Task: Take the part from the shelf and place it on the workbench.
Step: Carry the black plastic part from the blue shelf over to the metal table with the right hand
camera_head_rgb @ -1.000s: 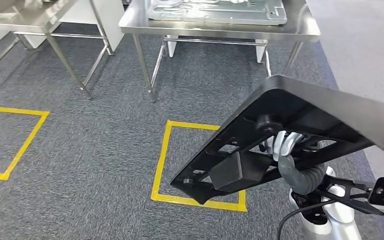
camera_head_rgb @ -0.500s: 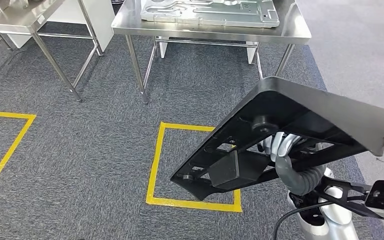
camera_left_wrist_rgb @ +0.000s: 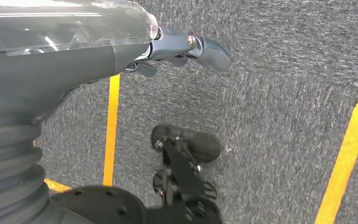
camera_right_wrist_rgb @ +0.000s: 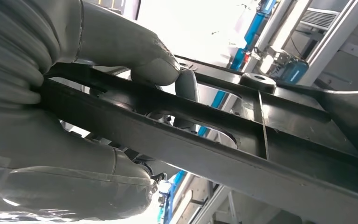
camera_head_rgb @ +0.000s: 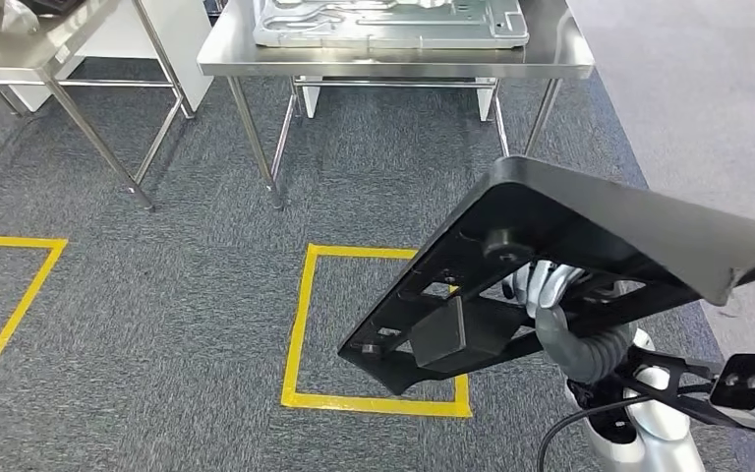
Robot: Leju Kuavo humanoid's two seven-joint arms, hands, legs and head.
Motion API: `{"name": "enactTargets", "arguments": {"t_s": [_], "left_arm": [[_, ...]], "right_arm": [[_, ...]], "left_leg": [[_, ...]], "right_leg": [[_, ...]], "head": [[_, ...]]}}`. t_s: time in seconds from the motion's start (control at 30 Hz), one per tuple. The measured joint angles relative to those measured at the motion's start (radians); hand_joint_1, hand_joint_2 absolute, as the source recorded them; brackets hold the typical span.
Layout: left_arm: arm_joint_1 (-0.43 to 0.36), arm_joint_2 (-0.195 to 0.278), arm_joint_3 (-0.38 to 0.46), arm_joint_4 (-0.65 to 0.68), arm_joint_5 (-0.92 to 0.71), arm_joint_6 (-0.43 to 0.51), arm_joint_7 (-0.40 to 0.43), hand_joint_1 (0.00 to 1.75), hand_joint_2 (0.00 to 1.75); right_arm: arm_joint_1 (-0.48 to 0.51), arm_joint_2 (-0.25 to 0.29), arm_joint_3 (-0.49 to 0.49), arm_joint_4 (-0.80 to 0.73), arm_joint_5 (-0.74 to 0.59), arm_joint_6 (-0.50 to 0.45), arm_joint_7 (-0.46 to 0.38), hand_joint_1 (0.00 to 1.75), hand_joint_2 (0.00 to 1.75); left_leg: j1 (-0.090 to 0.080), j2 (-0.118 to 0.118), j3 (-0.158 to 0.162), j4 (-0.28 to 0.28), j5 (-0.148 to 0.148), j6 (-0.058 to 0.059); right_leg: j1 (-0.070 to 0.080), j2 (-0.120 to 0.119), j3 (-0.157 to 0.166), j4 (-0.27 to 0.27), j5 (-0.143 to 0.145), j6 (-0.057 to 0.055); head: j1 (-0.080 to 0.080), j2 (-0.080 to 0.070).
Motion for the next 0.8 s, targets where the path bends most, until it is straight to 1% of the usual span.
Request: {"name": "enactTargets", "arguments": {"t_s": [0.03,0.07,0.1,0.13,0.17,0.2,0.23,0.27,0.3,0.37,0.4,0.43,0.47,0.5,0.53,0.57,0.6,0.63,0.67,0.7,0.73,0.77,0.8], "left_arm": [[0.001,0.000,0.000,0.000,0.000,0.000,0.000,0.00,1.75],[0.002,0.000,0.000,0.000,0.000,0.001,0.000,0.00,1.75],[0.003,0.000,0.000,0.000,0.000,0.001,0.000,0.00,1.75],[0.004,0.000,0.000,0.000,0.000,0.002,0.000,0.00,1.75],[0.004,0.000,0.000,0.000,0.000,0.002,0.000,0.00,1.75],[0.004,0.001,0.000,0.000,0.000,0.002,0.000,0.00,1.75],[0.003,0.002,0.000,0.000,0.000,0.002,-0.001,0.00,1.75],[0.002,0.002,0.000,0.000,0.000,0.002,-0.001,0.00,1.75],[0.002,0.002,0.000,0.000,0.000,0.002,-0.001,0.00,1.75],[0.003,0.002,0.000,0.000,0.000,0.002,-0.002,0.00,1.75],[0.003,0.002,0.000,0.000,0.000,0.002,-0.003,0.00,1.75],[0.003,0.001,0.000,0.000,0.000,0.002,-0.003,0.00,1.75],[0.003,0.001,0.000,0.000,0.000,0.002,-0.004,0.00,1.75],[0.002,0.001,0.000,0.000,0.000,0.002,-0.005,0.00,1.75],[0.002,0.001,0.000,0.000,0.000,0.002,-0.005,0.00,1.75],[0.003,0.001,0.000,0.000,0.000,0.002,-0.006,0.00,1.75],[0.003,0.001,0.000,0.000,0.000,0.002,-0.006,0.00,1.75],[0.004,0.001,0.000,0.000,0.000,0.002,-0.006,0.00,1.75],[0.005,0.000,0.000,0.000,0.000,0.002,-0.005,0.00,1.75],[0.005,0.000,0.000,0.000,0.000,0.002,-0.005,0.00,1.75],[0.004,0.000,0.000,0.000,0.000,0.002,-0.005,0.00,1.75],[0.004,0.000,0.000,0.000,0.000,0.002,-0.004,0.00,1.75],[0.003,0.000,0.000,0.000,0.000,0.002,-0.004,0.00,1.75]], "right_arm": [[0.000,0.000,0.001,0.001,0.000,0.000,0.000,1.55,1.75],[0.000,0.000,0.002,0.002,-0.001,0.000,0.000,1.55,1.75],[0.001,0.000,0.003,0.003,-0.001,0.000,0.001,1.55,1.75],[0.000,0.000,0.003,0.004,-0.002,0.000,0.001,1.55,1.75],[0.000,0.000,0.003,0.004,-0.002,0.000,0.001,1.55,1.75],[-0.001,0.000,0.004,0.004,-0.002,0.000,0.001,1.55,1.75],[-0.002,0.000,0.004,0.004,-0.002,0.000,0.001,1.55,1.75],[-0.002,0.000,0.004,0.004,-0.002,0.000,0.001,1.55,1.75],[-0.003,0.000,0.004,0.004,-0.002,0.000,0.001,1.55,1.75],[-0.004,0.000,0.004,0.004,-0.003,0.000,0.001,1.55,1.75],[-0.005,0.000,0.004,0.004,-0.003,0.000,0.001,1.55,1.75],[-0.007,0.000,0.004,0.004,-0.004,0.000,0.000,1.55,1.75],[-0.007,0.000,0.004,0.004,-0.006,0.000,0.000,1.55,1.75],[-0.007,0.000,0.005,0.005,-0.007,0.000,0.000,1.55,1.75],[-0.006,0.000,0.006,0.005,-0.008,0.000,0.000,1.55,1.75],[-0.004,0.000,0.006,0.006,-0.008,0.000,0.001,1.55,1.75],[-0.004,0.000,0.007,0.007,-0.008,0.000,0.001,1.55,1.75],[-0.004,0.000,0.008,0.007,-0.008,0.000,0.001,1.55,1.75],[-0.004,0.000,0.009,0.007,-0.008,0.000,0.001,1.55,1.75],[-0.005,0.000,0.010,0.008,-0.008,0.000,0.001,1.55,1.75],[-0.006,0.000,0.010,0.008,-0.009,0.000,0.001,1.55,1.75],[-0.007,0.000,0.011,0.008,-0.009,0.000,0.001,1.55,1.75],[-0.007,0.000,0.012,0.008,-0.010,0.000,0.001,1.55,1.75]], "left_leg": [[0.000,0.000,-0.034,0.062,-0.020,-0.001],[0.000,0.000,-0.054,0.094,-0.021,0.000],[0.000,-0.001,-0.053,0.084,-0.002,0.003],[-0.001,-0.001,-0.032,0.032,0.034,0.008],[-0.004,-0.002,0.001,-0.043,0.074,0.016],[-0.007,-0.003,0.033,-0.111,0.101,0.024],[-0.010,-0.004,0.057,-0.163,0.117,0.030],[-0.013,-0.004,0.069,-0.189,0.121,0.034],[-0.016,-0.004,0.072,-0.193,0.118,0.037],[-0.014,-0.003,0.078,-0.204,0.121,0.044],[-0.011,-0.002,0.083,-0.212,0.124,0.048],[-0.008,-0.001,0.089,-0.219,0.126,0.053],[-0.007,0.000,0.093,-0.223,0.126,0.056],[-0.007,0.000,0.095,-0.224,0.124,0.059],[-0.007,0.001,0.096,-0.223,0.122,0.060],[-0.007,0.001,0.098,-0.223,0.119,0.060],[-0.007,0.000,0.102,-0.222,0.116,0.059],[-0.006,0.000,0.108,-0.222,0.111,0.056],[-0.006,0.000,0.115,-0.221,0.106,0.053],[-0.007,-0.001,0.120,-0.219,0.099,0.048],[-0.009,-0.001,0.124,-0.217,0.093,0.042],[-0.011,-0.001,0.125,-0.216,0.088,0.036],[-0.012,0.000,0.125,-0.216,0.085,0.030]], "right_leg": [[0.003,0.001,0.000,0.001,-0.001,-0.002],[0.006,0.003,0.001,0.001,-0.003,-0.003],[0.008,0.004,0.004,0.002,-0.005,-0.004],[0.010,0.006,0.007,0.003,-0.007,-0.004],[0.012,0.007,0.012,0.003,-0.010,-0.002],[0.015,0.008,0.015,0.004,-0.013,0.000],[0.016,0.009,0.016,0.005,-0.016,0.004],[0.016,0.009,0.017,0.005,-0.017,0.008],[0.016,0.010,0.016,0.005,-0.018,0.014],[0.014,0.010,0.019,0.005,-0.022,0.026],[0.013,0.009,0.015,0.018,-0.031,0.031],[0.013,0.009,-0.001,0.052,-0.051,0.036],[0.010,0.008,-0.029,0.109,-0.078,0.040],[0.007,0.007,-0.068,0.178,-0.108,0.044],[0.004,0.006,-0.106,0.243,-0.129,0.048],[0.001,0.005,-0.132,0.282,-0.133,0.052],[-0.002,0.004,-0.140,0.282,-0.115,0.055],[-0.005,0.002,-0.126,0.241,-0.079,0.056],[-0.008,-0.001,-0.096,0.170,-0.033,0.057],[-0.007,-0.005,-0.063,0.099,-0.002,0.056],[-0.006,-0.007,-0.038,0.044,0.018,0.053],[-0.004,-0.009,-0.024,0.014,0.022,0.049],[0.000,-0.008,-0.021,0.007,0.015,0.043]], "head": [[0.000,0.000],[0.000,0.000],[0.000,0.000],[0.000,0.000],[0.000,0.000],[0.000,0.000],[0.000,0.000],[0.001,0.000],[0.001,0.000],[0.001,0.000],[0.002,0.000],[0.003,0.000],[0.004,0.000],[0.005,0.000],[0.005,0.000],[0.005,0.000],[0.006,0.000],[0.006,0.000],[0.006,0.000],[0.006,0.000],[0.006,0.000],[0.005,0.000],[0.004,0.000]]}}
